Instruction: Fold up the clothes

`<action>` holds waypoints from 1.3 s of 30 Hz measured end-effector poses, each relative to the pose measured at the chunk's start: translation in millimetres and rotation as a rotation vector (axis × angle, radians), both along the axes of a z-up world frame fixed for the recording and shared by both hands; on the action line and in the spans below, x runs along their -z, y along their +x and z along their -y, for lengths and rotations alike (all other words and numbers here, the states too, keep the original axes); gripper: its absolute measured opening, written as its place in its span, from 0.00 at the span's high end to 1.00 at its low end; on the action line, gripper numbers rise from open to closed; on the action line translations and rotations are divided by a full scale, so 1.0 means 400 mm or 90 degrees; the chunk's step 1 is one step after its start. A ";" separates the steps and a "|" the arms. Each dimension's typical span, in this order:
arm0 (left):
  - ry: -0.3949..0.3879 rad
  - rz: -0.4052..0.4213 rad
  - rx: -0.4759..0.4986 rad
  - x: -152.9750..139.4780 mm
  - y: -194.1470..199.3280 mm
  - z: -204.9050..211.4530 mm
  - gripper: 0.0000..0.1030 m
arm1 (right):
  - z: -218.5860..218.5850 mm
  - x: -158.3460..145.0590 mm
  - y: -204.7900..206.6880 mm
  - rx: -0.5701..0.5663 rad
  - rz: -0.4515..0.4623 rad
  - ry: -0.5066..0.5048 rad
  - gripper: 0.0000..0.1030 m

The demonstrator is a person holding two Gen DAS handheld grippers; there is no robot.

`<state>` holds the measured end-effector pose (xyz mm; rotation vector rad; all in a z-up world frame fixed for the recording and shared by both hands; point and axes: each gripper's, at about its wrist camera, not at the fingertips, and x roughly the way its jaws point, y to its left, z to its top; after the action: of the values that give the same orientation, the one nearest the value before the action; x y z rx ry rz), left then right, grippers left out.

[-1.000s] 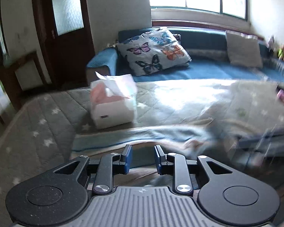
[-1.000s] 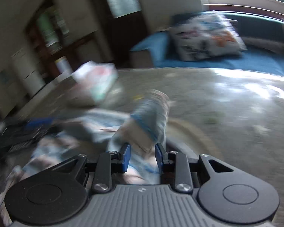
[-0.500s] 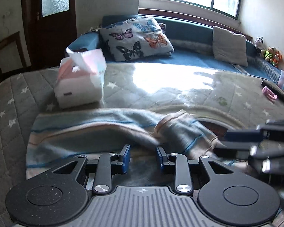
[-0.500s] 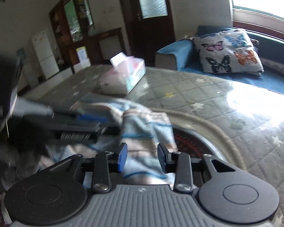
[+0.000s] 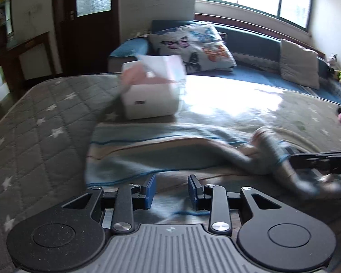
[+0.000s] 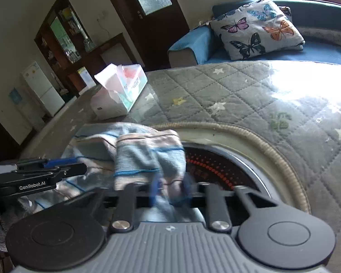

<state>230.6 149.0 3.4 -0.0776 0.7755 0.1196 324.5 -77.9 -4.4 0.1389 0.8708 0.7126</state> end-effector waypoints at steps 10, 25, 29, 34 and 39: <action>0.040 0.003 -0.008 0.018 0.016 -0.023 0.62 | 0.080 -0.113 -0.021 0.175 0.198 -0.167 0.97; 0.032 0.011 -0.009 0.001 0.015 -0.038 0.62 | 0.175 -0.042 0.038 0.216 0.098 -0.164 0.79; 0.038 0.012 0.025 -0.009 -0.041 -0.004 0.58 | 0.175 -0.059 -0.007 0.180 0.091 -0.178 0.77; 0.037 0.009 0.066 -0.018 -0.142 0.043 0.50 | 0.194 -0.087 -0.097 0.141 0.087 -0.204 0.61; 0.033 0.002 0.110 -0.021 -0.254 0.095 0.43 | 0.226 -0.103 -0.206 0.116 0.087 -0.231 0.48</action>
<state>129.0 111.1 11.9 0.0389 0.7727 -0.0242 242.3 -168.3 36.9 -0.1516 0.8306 0.3816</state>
